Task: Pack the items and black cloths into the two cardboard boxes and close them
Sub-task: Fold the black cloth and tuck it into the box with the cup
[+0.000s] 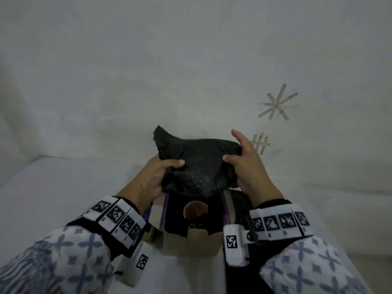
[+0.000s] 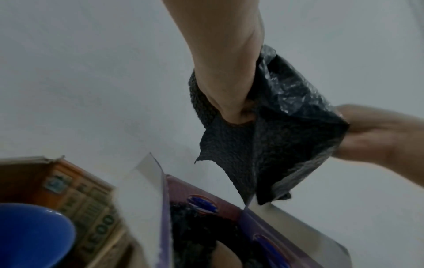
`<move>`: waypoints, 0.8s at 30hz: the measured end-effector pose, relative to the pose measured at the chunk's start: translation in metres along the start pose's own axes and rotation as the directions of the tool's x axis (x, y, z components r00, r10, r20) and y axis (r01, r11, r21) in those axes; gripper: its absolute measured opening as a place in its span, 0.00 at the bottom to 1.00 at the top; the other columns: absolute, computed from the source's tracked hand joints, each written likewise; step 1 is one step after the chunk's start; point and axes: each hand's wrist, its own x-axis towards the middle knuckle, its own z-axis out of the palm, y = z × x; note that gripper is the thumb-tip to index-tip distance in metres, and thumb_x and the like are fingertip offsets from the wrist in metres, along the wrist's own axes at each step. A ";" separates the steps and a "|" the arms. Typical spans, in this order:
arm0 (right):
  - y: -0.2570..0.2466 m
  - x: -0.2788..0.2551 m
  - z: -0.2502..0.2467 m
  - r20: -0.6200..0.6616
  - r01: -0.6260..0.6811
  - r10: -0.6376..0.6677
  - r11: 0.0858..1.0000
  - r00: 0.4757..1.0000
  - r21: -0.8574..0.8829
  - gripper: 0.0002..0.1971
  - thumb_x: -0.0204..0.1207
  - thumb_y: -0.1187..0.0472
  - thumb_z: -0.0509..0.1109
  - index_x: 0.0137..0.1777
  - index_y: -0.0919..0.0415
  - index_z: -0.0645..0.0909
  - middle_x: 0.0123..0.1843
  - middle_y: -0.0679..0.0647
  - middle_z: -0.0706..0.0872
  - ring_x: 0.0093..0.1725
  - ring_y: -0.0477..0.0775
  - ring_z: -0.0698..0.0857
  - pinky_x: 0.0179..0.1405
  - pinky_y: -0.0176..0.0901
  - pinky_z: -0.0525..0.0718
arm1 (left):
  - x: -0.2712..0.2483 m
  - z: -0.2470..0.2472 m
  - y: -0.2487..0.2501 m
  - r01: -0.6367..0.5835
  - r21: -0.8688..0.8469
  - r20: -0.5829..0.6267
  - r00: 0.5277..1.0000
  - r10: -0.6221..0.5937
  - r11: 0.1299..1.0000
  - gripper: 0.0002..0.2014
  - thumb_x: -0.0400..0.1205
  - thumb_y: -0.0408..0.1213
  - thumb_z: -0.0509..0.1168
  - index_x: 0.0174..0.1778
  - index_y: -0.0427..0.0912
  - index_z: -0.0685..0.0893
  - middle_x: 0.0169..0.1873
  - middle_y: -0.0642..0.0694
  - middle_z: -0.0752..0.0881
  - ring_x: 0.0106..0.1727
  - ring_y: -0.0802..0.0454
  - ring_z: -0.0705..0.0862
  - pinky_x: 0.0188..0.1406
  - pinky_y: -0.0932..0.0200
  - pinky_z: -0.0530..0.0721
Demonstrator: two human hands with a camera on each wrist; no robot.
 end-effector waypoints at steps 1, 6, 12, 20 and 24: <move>-0.003 0.003 0.006 0.012 0.060 -0.059 0.996 0.998 -0.068 0.32 0.74 0.80 0.61 0.64 0.40 0.78 0.60 0.55 0.84 0.56 0.54 0.86 0.53 0.45 0.87 | 0.001 -0.007 0.001 -0.020 0.010 -0.014 1.000 0.020 1.000 0.25 0.72 0.22 0.68 0.67 0.36 0.79 0.56 0.36 0.89 0.53 0.39 0.89 0.50 0.44 0.89; 0.012 0.009 0.021 0.027 0.063 -0.059 0.773 0.998 -0.631 0.23 0.71 0.74 0.62 0.62 0.54 0.82 0.64 0.58 0.84 0.65 0.60 0.81 0.66 0.51 0.80 | 0.005 -0.033 -0.010 0.052 0.274 -0.059 0.998 -0.037 0.960 0.31 0.72 0.18 0.70 0.72 0.40 0.74 0.65 0.37 0.84 0.63 0.37 0.84 0.63 0.37 0.82; 0.063 -0.018 0.023 0.120 0.032 0.496 0.183 0.860 -0.983 0.08 0.78 0.62 0.62 0.49 0.65 0.81 0.50 0.61 0.83 0.57 0.62 0.83 0.47 0.43 0.79 | -0.002 -0.047 -0.034 0.213 0.693 -0.195 0.975 -0.105 0.688 0.37 0.73 0.30 0.74 0.76 0.43 0.65 0.66 0.43 0.80 0.58 0.47 0.81 0.44 0.60 0.86; 0.100 -0.012 0.022 0.145 0.186 0.408 -0.062 0.901 -0.981 0.31 0.77 0.57 0.67 0.77 0.60 0.62 0.85 0.64 0.40 0.82 0.71 0.50 0.74 0.62 0.68 | 0.003 -0.040 -0.051 -0.211 0.862 0.176 0.977 -0.118 -0.462 0.31 0.77 0.49 0.66 0.75 0.43 0.68 0.79 0.39 0.58 0.79 0.38 0.58 0.78 0.43 0.59; 0.108 -0.005 0.028 0.162 0.208 0.527 -0.030 0.834 -0.978 0.31 0.77 0.58 0.65 0.78 0.63 0.59 0.85 0.67 0.43 0.80 0.71 0.58 0.77 0.61 0.66 | 0.015 -0.035 -0.051 -0.275 0.822 0.010 0.882 -0.471 -0.498 0.40 0.77 0.58 0.60 0.82 0.43 0.57 0.84 0.41 0.47 0.84 0.43 0.37 0.80 0.36 0.34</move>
